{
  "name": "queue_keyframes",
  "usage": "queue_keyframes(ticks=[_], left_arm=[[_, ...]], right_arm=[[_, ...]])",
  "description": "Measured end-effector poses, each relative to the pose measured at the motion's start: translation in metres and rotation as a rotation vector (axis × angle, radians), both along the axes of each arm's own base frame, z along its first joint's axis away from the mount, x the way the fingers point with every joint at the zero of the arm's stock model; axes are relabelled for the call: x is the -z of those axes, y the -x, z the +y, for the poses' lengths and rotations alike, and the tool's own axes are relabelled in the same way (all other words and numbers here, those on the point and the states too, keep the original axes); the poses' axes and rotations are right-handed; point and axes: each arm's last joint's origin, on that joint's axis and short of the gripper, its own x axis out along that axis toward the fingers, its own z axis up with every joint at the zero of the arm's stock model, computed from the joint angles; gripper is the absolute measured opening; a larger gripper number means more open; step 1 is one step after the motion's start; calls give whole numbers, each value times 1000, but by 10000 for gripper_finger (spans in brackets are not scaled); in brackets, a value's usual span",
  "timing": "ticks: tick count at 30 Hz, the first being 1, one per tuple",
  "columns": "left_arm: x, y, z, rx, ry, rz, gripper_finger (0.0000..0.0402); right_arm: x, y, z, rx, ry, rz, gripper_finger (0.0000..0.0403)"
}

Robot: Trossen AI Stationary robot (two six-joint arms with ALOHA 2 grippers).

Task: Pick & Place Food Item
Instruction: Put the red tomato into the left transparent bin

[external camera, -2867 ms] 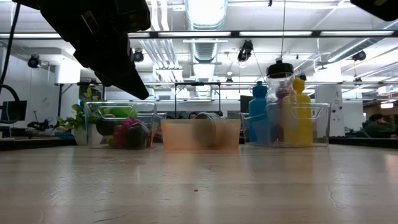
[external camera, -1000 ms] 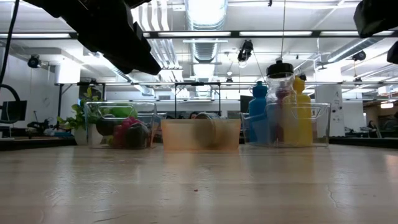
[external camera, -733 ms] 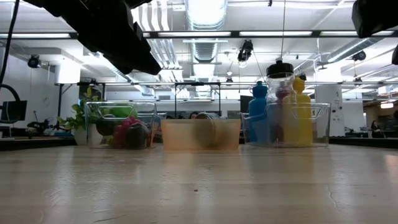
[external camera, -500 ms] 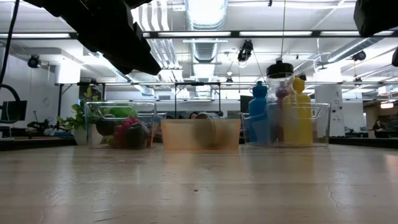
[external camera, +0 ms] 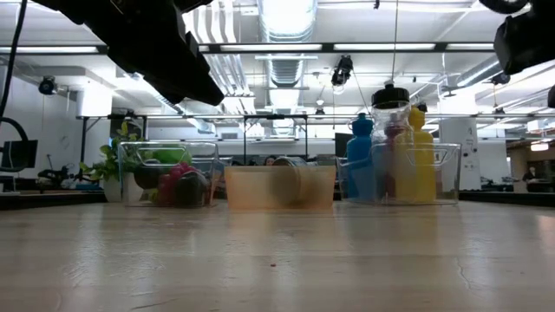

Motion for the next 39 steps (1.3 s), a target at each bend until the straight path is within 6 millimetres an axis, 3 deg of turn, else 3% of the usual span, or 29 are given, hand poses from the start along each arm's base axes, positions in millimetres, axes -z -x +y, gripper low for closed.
queue_keyframes(ticks=[30, 39], left_arm=[[0, 0, 0, 0, 0, 0, 8], [0, 0, 0, 0, 1, -1, 8]], right_arm=[[35, -11, 6, -75, 75, 82, 357], [34, -15, 9, -71, 33, 67, 292]])
